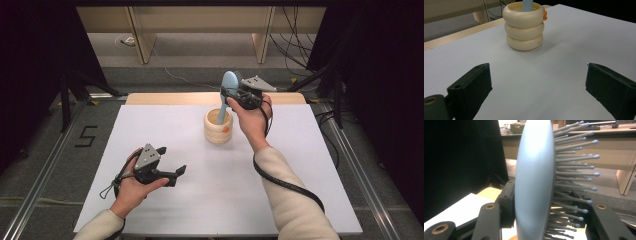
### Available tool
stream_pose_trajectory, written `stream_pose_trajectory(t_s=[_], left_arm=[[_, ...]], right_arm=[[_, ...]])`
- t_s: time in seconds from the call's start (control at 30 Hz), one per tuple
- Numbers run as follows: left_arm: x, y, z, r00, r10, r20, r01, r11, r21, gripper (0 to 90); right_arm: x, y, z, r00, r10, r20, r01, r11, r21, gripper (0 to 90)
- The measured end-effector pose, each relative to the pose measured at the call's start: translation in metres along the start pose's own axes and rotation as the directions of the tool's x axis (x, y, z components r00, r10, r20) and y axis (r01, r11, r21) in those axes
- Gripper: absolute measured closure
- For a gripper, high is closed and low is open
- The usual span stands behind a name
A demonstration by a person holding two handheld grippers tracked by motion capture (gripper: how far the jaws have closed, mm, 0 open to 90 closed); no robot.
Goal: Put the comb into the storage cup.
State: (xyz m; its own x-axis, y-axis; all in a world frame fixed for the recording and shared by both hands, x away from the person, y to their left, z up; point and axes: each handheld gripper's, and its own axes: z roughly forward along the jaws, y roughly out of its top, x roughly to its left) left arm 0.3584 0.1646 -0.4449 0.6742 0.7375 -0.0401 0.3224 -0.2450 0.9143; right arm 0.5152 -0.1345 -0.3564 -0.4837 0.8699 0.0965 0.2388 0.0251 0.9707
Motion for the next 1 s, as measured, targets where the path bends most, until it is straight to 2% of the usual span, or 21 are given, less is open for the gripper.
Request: stream_pose_trajectory(t_s=[1.0], left_arm=[[0.000,0.000,0.000,1.0000,0.000,0.001,0.000,1.0000,0.000,6.0]], right_arm=[[-0.001,-0.011,0.007,0.9998,0.015,0.015,-0.016,0.9995,0.026,50.3]])
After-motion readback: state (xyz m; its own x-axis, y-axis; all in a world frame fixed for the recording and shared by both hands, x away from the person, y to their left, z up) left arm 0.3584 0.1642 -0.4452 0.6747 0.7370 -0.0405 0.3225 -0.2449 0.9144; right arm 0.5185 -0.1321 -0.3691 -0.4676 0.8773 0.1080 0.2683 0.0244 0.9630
